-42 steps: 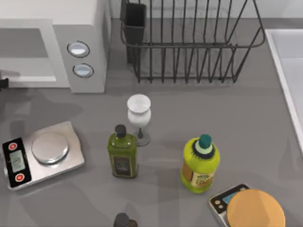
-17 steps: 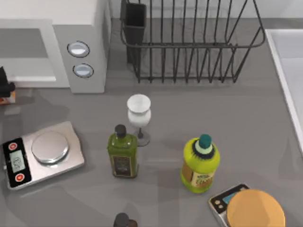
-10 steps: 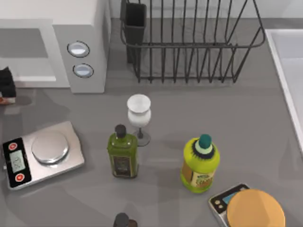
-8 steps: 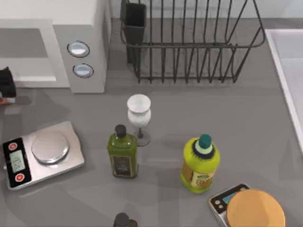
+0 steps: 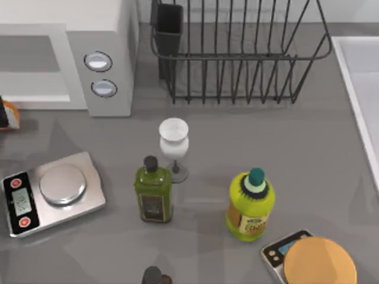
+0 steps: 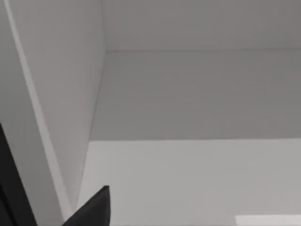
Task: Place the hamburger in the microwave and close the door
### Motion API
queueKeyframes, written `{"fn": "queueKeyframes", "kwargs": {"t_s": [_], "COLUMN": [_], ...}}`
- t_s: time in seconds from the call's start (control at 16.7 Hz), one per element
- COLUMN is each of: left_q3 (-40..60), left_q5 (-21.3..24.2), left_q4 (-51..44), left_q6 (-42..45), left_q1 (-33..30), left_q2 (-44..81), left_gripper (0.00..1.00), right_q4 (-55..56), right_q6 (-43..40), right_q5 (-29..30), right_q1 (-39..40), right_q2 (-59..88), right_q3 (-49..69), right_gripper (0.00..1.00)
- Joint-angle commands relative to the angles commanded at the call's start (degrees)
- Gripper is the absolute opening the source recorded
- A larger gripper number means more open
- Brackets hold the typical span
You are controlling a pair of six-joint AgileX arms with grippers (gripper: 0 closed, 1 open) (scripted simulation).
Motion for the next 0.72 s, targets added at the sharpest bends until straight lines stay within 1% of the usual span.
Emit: {"fn": "queueKeyframes", "kwargs": {"t_s": [0.42,0.72], "left_q3": [-16.22,-27.21], "left_q5": [8.04,13.68], "left_q4": [5.50,5.24], "left_q6": [3.57,7.10], "left_q1": [9.99,13.49], "left_q2": [-12.30,-18.98], "left_gripper": [1.00,1.00], "right_q4": [0.00,0.00], "right_q6": [0.00,0.00], "right_q5": [0.00,0.00], "right_q1": [0.00,0.00], "right_q2": [0.00,0.00], "right_q3": [0.00,0.00], "right_gripper": [1.00,1.00]}}
